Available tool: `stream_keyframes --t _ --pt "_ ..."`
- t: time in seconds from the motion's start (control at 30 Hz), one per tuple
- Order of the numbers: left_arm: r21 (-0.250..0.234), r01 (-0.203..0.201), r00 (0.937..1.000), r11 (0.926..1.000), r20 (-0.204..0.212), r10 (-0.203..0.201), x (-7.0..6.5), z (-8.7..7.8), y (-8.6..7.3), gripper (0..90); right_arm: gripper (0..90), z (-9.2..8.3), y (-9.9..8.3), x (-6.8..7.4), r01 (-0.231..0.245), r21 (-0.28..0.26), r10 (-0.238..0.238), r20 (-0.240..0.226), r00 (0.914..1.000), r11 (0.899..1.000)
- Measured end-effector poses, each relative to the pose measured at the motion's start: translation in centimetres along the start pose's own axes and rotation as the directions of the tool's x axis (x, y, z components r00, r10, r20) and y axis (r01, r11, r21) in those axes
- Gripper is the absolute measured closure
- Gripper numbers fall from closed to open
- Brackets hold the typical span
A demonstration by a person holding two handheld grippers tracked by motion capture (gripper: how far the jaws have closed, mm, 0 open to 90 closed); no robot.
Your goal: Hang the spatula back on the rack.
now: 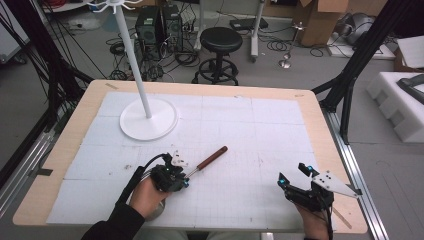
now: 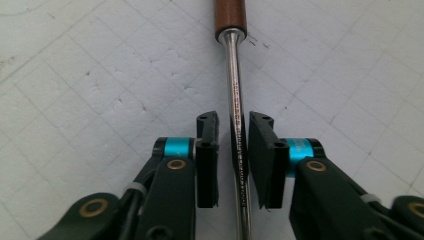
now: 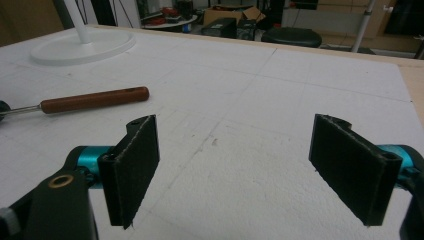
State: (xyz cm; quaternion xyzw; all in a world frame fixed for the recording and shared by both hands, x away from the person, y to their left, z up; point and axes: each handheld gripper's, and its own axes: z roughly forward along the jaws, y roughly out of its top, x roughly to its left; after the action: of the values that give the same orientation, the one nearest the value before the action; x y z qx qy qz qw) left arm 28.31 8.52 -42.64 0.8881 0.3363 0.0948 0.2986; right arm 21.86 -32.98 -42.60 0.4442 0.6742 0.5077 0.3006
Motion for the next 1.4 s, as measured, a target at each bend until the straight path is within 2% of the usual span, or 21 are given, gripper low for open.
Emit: stream_keyframes --t 0.2,0.53,0.7,0.87,1.0,1.13,1.23,1.4 --pt "0.020 0.064 0.9978 0.9978 0.017 -0.064 0.3 0.0 0.2 81.3 19.6 0.0 0.0 0.0 -0.001 0.001 0.001 -0.003 1.0000 1.000" --pt "0.022 0.076 0.9963 0.9969 0.038 -0.077 0.7 0.0 0.2 84.0 19.7 0.1 0.0 0.1 -0.005 0.003 0.005 -0.008 1.0000 1.000" --pt "-0.009 0.093 0.9944 0.9956 0.052 -0.092 1.1 -0.3 0.0 84.0 19.7 0.1 -0.1 0.0 -0.006 0.008 0.007 -0.009 0.9999 1.000" --pt "-0.084 0.104 0.9928 0.9911 0.069 -0.098 1.5 -1.4 -0.1 84.1 19.6 0.1 -0.1 -0.1 -0.027 0.000 0.027 -0.017 0.9995 1.000" --pt "-0.142 0.106 0.9909 0.9843 0.098 -0.092 1.5 -2.3 -0.1 84.1 19.6 0.2 0.0 0.0 -0.055 -0.014 0.055 -0.050 0.9972 0.998" --pt "-0.192 0.088 0.9906 0.9773 0.120 -0.066 1.2 -3.2 -0.3 84.1 19.6 0.6 0.3 0.7 -0.066 -0.024 0.063 -0.108 0.9922 0.998" --pt "-0.239 0.083 0.9907 0.9673 0.125 -0.055 1.0 -3.9 -0.4 84.1 19.6 0.9 0.7 1.3 -0.071 -0.036 0.065 -0.160 0.9850 0.997" --pt "-0.333 0.082 0.9922 0.9395 0.116 -0.045 1.0 -5.6 -0.6 84.2 19.6 1.4 1.8 2.7 -0.067 -0.056 0.051 -0.247 0.9677 0.996"
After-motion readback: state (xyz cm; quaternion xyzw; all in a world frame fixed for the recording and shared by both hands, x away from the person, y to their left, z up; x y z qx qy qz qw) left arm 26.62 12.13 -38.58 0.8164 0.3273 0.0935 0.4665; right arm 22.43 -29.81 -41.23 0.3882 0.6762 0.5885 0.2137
